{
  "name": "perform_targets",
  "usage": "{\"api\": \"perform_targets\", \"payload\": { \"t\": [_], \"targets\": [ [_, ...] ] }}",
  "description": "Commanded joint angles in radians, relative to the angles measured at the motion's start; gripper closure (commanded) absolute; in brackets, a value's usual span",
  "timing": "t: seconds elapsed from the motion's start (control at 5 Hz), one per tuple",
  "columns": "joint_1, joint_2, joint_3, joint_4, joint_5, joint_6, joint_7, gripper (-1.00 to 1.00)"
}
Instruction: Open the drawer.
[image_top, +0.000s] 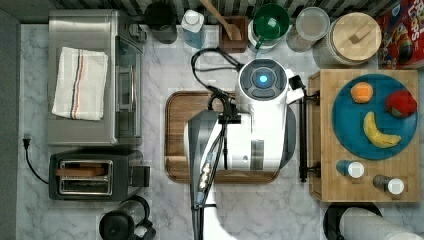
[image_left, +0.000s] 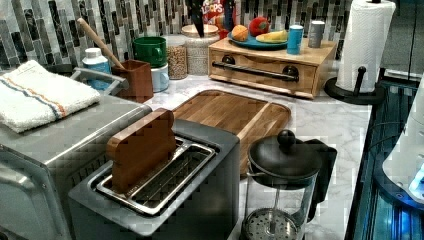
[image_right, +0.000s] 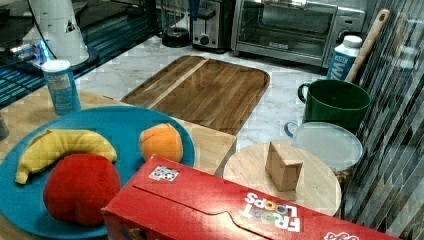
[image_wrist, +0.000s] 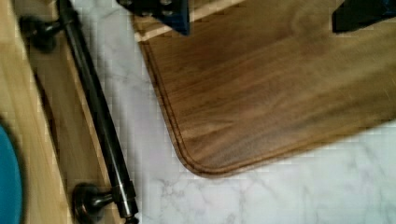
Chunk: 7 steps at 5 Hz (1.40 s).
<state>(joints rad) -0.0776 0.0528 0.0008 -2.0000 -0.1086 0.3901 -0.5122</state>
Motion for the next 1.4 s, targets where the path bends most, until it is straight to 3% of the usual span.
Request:
{"api": "perform_targets", "payload": {
  "t": [0.2, 0.6, 1.0, 1.4],
  "targets": [
    [-0.069, -0.069, -0.049, -0.029, -0.074, 0.004, -0.321, -1.00],
    [-0.118, -0.071, -0.048, -0.110, -0.114, 0.150, -0.448, -1.00],
    [-0.137, -0.044, -0.092, -0.126, -0.090, 0.222, -0.565, -1.00],
    [-0.173, -0.029, -0.066, -0.178, -0.063, 0.304, -0.562, -1.00]
  ]
}}
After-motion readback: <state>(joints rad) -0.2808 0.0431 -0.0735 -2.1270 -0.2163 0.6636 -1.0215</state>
